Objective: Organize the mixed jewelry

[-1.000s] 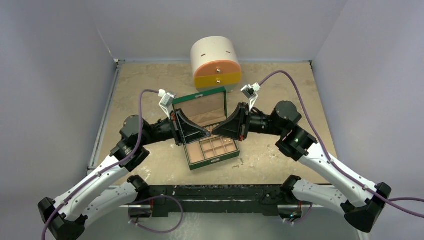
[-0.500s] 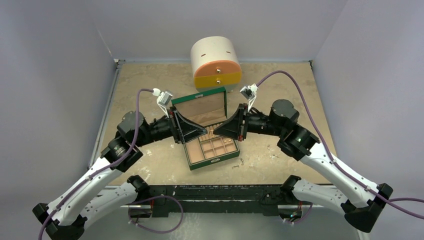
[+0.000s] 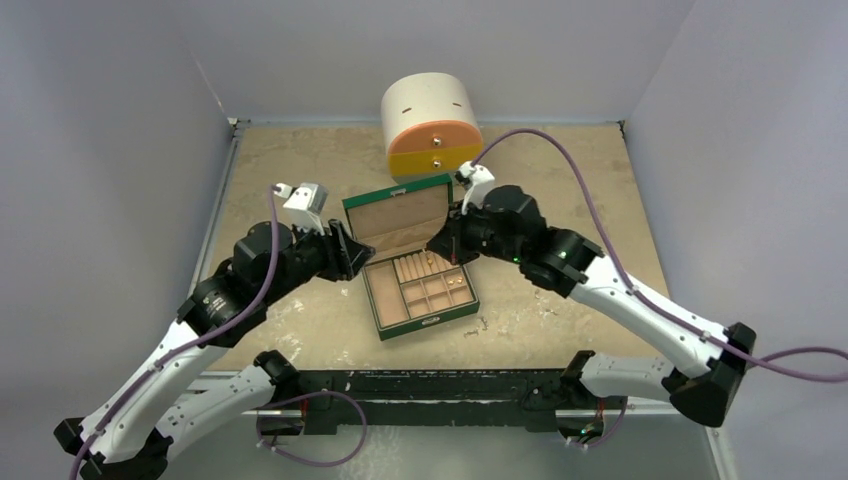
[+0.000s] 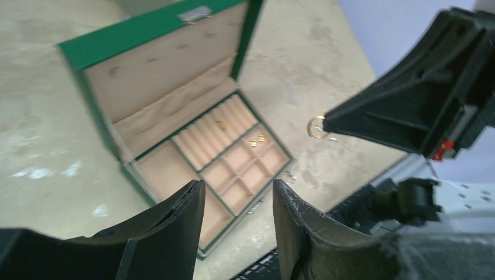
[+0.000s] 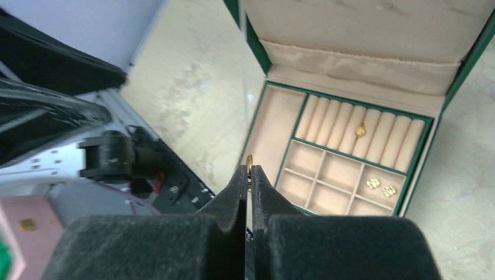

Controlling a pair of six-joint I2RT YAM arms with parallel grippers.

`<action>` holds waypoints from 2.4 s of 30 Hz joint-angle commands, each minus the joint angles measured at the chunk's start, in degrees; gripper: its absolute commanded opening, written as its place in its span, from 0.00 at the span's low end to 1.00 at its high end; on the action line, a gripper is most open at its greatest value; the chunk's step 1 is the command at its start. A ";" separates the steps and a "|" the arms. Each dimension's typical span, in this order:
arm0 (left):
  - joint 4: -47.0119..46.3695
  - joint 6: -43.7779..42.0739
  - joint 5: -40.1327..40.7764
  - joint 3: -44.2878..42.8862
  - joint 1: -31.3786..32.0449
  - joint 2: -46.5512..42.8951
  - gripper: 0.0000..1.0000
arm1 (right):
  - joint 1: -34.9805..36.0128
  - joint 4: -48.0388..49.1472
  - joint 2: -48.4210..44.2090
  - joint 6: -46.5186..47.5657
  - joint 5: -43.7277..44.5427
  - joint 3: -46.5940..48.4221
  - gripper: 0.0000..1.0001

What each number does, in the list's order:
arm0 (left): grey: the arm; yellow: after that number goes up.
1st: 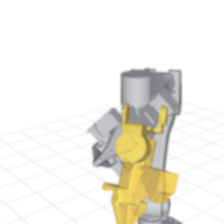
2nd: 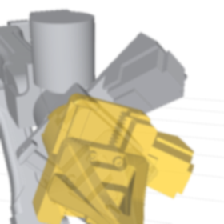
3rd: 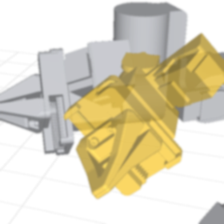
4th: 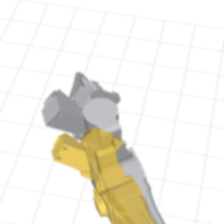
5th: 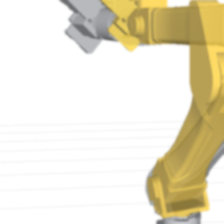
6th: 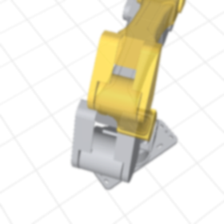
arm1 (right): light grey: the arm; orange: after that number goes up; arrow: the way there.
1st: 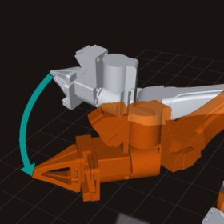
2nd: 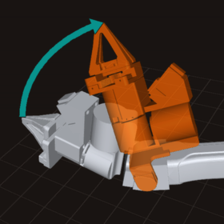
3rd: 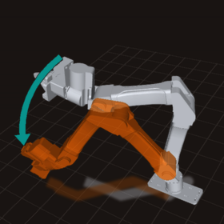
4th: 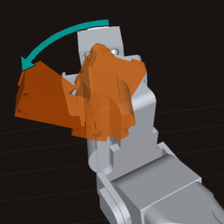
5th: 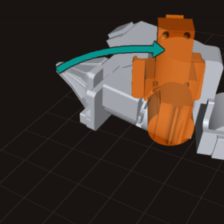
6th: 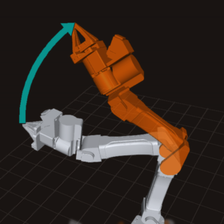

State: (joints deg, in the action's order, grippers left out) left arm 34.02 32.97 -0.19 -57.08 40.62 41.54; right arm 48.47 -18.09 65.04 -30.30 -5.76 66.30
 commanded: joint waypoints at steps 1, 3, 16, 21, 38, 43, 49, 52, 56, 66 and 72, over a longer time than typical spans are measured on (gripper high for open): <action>3.44 -2.81 13.90 0.32 -0.14 -0.99 0.46 | 3.97 -5.15 4.70 2.55 14.57 4.29 0.00; 3.72 -2.89 15.91 1.00 -0.17 -1.04 0.45 | 4.44 -5.28 6.83 2.48 17.28 4.32 0.00; -2.83 -5.48 22.05 9.96 -0.14 -8.20 0.44 | 4.60 -2.25 19.64 0.20 20.93 3.11 0.00; -2.74 -6.66 22.88 10.50 -0.17 -9.72 0.45 | 4.53 -0.52 23.43 -0.14 19.83 2.57 0.00; -1.86 -6.73 22.41 10.24 -0.13 -8.43 0.45 | 4.43 3.21 31.54 -1.25 19.58 3.01 0.00; -1.85 -6.78 22.42 10.26 -0.14 -8.40 0.45 | 4.09 3.96 33.31 -1.51 19.25 2.95 0.00; -1.76 -6.87 22.86 10.30 -0.10 -8.41 0.45 | 3.94 4.95 35.47 -2.05 18.94 2.92 0.00; -1.65 -6.96 23.08 10.30 -0.12 -8.30 0.44 | 3.83 5.67 36.52 -2.27 18.44 2.87 0.00; -1.59 -6.96 23.28 10.15 -0.13 -8.06 0.44 | 3.83 6.03 37.96 -2.27 17.10 3.42 0.00; -1.54 -7.04 23.48 10.07 -0.17 -7.35 0.44 | 3.82 4.70 35.28 -2.65 16.76 2.78 0.06; -1.50 -6.89 23.48 10.07 -0.15 -6.94 0.45 | 3.83 3.32 31.30 -3.52 17.70 2.88 0.26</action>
State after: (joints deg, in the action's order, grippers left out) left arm 34.39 27.18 22.59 -46.57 40.62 34.35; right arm 52.34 -13.43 100.66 -32.56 11.03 68.66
